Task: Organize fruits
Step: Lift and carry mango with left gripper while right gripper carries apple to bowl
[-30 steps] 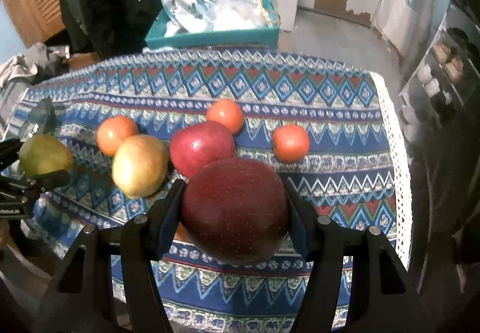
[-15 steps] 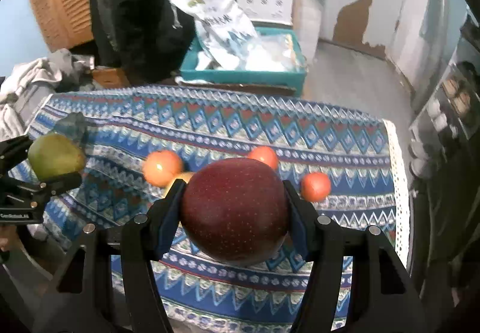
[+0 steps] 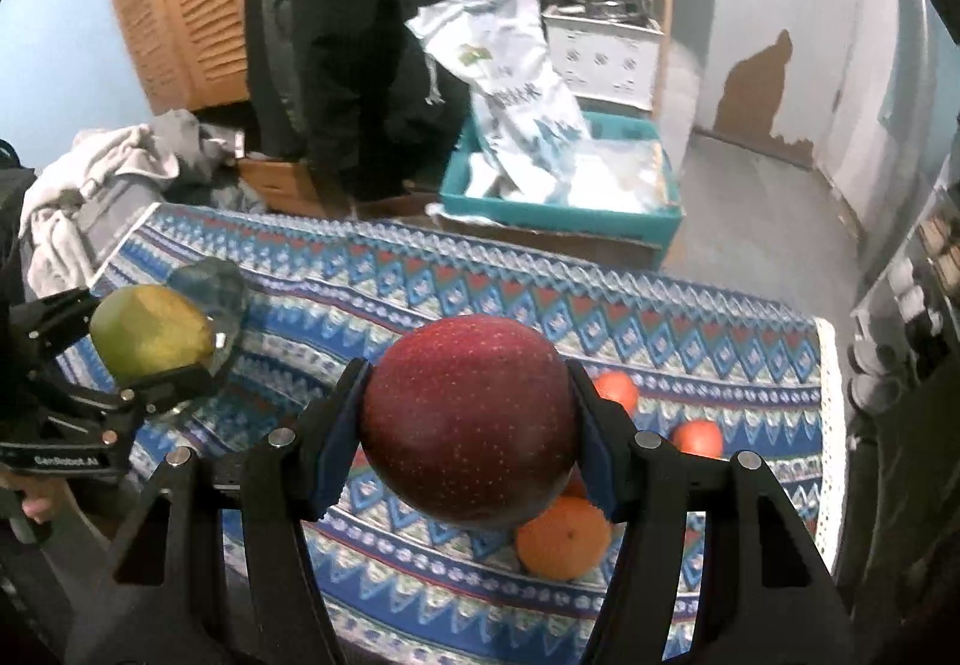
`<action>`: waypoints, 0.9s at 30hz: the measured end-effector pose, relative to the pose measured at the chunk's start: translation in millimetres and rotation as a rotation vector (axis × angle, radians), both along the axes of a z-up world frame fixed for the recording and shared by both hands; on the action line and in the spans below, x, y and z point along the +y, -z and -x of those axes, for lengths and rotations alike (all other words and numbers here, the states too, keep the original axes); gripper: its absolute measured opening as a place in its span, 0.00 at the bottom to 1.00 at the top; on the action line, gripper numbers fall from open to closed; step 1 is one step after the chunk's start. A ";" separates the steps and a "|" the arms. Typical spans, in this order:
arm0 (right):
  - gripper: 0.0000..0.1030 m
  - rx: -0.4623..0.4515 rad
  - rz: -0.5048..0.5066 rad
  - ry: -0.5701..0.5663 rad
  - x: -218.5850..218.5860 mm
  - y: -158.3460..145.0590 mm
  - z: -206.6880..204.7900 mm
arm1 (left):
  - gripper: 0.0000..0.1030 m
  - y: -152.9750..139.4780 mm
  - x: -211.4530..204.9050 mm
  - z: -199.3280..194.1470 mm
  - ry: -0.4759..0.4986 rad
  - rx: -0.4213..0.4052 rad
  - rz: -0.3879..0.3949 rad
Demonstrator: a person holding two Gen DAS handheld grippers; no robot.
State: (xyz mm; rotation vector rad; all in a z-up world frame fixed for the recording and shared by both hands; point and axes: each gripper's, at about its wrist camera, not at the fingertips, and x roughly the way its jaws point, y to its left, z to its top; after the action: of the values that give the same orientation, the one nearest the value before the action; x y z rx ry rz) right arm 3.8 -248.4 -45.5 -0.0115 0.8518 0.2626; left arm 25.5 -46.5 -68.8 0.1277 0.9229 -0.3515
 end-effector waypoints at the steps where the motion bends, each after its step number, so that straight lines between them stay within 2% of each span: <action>1: 0.61 -0.002 -0.003 -0.008 4.3 -1.8 -1.6 | 0.75 -1.6 2.7 -0.4 -0.006 0.000 0.006; 15: 0.61 -0.022 -0.036 -0.119 80.4 -15.8 -25.9 | 0.75 -12.6 53.3 -2.3 -0.104 -0.033 0.040; 27: 0.61 0.019 -0.054 -0.216 149.5 -5.0 -45.8 | 0.75 -7.5 109.4 -5.5 -0.207 -0.035 0.048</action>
State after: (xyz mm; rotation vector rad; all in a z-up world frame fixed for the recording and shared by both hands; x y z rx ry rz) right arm 49.5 -98.9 -40.5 -0.0508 0.8632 0.4892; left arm 31.0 62.9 -61.3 -0.0063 0.8834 -0.1783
